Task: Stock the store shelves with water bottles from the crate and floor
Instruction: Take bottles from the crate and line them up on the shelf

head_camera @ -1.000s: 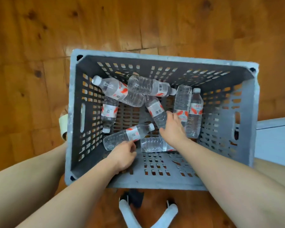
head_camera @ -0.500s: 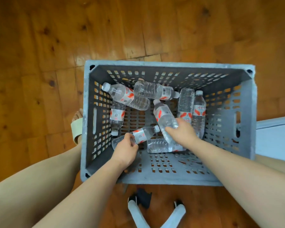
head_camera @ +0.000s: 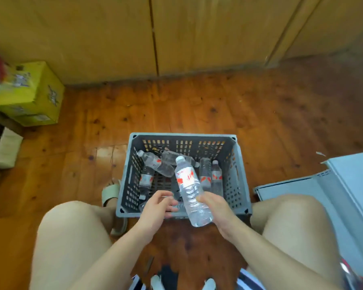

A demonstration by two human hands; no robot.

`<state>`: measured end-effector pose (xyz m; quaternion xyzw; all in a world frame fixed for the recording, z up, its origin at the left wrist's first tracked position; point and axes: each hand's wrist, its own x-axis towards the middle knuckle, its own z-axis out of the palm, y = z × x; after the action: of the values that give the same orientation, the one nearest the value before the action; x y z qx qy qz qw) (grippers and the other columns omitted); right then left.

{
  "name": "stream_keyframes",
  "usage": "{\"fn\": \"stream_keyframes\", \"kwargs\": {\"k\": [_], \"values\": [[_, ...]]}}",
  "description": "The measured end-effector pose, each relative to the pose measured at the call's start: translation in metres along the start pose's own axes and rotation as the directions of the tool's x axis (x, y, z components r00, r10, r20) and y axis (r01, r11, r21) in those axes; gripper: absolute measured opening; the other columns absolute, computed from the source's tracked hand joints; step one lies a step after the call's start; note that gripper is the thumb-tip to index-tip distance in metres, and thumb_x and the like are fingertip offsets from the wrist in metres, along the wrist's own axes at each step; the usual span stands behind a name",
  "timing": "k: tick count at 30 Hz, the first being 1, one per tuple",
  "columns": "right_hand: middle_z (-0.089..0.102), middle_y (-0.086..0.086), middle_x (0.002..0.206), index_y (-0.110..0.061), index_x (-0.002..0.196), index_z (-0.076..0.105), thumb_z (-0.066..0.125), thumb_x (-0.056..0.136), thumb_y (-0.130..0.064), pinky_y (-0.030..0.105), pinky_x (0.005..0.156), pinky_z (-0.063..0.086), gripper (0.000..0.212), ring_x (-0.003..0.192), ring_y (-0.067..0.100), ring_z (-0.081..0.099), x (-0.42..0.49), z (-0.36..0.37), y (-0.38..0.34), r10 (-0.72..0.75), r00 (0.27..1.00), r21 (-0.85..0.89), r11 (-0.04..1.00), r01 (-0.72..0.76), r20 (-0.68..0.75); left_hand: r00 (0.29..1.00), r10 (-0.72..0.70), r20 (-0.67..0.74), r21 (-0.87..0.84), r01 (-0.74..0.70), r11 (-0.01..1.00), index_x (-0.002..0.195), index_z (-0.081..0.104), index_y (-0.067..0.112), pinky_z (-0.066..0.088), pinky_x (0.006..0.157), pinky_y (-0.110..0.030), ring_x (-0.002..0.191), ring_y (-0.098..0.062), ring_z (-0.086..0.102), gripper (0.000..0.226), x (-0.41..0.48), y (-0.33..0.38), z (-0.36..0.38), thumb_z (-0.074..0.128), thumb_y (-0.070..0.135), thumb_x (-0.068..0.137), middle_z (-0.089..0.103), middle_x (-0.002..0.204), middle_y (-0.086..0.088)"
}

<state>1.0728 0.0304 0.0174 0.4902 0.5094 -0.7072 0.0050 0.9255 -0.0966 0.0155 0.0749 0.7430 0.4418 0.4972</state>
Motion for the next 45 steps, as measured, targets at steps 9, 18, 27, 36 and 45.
{"fn": "stream_keyframes", "kwargs": {"k": [9,18,27,36,45], "values": [[0.057,-0.017,0.108,-0.038,0.129,0.055,0.075,0.083,-0.041,0.007,0.077,0.044,0.05,0.095,-0.012,0.055,-0.111,0.024,0.039,-0.393,0.915,-0.493,0.781,0.383,0.088,0.996,-0.007,0.089,-0.222,0.027,0.975,0.123,0.058,0.019,0.061,0.087,-0.041,0.095,-0.025,0.076,0.038,-0.106,-0.024,0.017,0.069,0.04,0.093,0.077,0.108,-0.006],[0.071,-0.005,0.108,-0.03,0.121,0.063,0.062,0.088,-0.055,0.046,0.092,0.058,0.042,0.098,0.011,0.069,-0.137,0.01,0.054,-0.312,0.949,-0.243,0.925,0.291,-0.054,0.996,0.081,-0.033,-0.168,-0.085,0.982,0.103,0.069,0.012,0.057,0.065,-0.032,0.08,-0.021,0.076,0.028,-0.123,-0.012,0.048,0.075,0.035,0.089,0.078,0.093,-0.007],[0.075,0.014,0.112,-0.022,0.123,0.064,0.053,0.097,-0.058,0.049,0.09,0.059,0.046,0.093,0.039,0.074,-0.16,-0.021,0.064,-0.045,0.994,0.434,0.897,0.083,-0.096,0.96,0.22,0.173,-0.238,-0.176,0.955,0.114,0.069,0.014,0.055,0.098,-0.048,0.102,-0.029,0.072,0.036,-0.112,0.012,0.101,0.075,0.034,0.085,0.077,0.105,-0.008],[0.075,0.005,0.104,-0.019,0.111,0.067,0.073,0.08,-0.065,0.039,0.072,0.064,0.056,0.086,0.018,0.075,-0.198,-0.047,0.097,-0.074,0.798,0.265,0.922,0.284,-0.598,0.806,0.175,0.565,-0.05,-0.179,0.983,0.109,0.061,0.019,0.059,0.076,-0.039,0.09,-0.027,0.071,0.024,-0.124,0.017,0.183,0.073,0.031,0.091,0.071,0.099,-0.01],[0.068,-0.013,0.102,-0.031,0.117,0.058,0.069,0.081,-0.066,0.026,0.075,0.054,0.051,0.088,0.008,0.065,-0.263,-0.065,0.145,0.022,0.45,0.068,0.994,0.086,-0.893,0.66,0.081,0.747,0.251,-0.392,0.885,0.111,0.068,0.019,0.056,0.078,-0.028,0.094,-0.018,0.073,0.04,-0.156,-0.003,0.239,0.073,0.05,0.087,0.075,0.103,0.002]]}}
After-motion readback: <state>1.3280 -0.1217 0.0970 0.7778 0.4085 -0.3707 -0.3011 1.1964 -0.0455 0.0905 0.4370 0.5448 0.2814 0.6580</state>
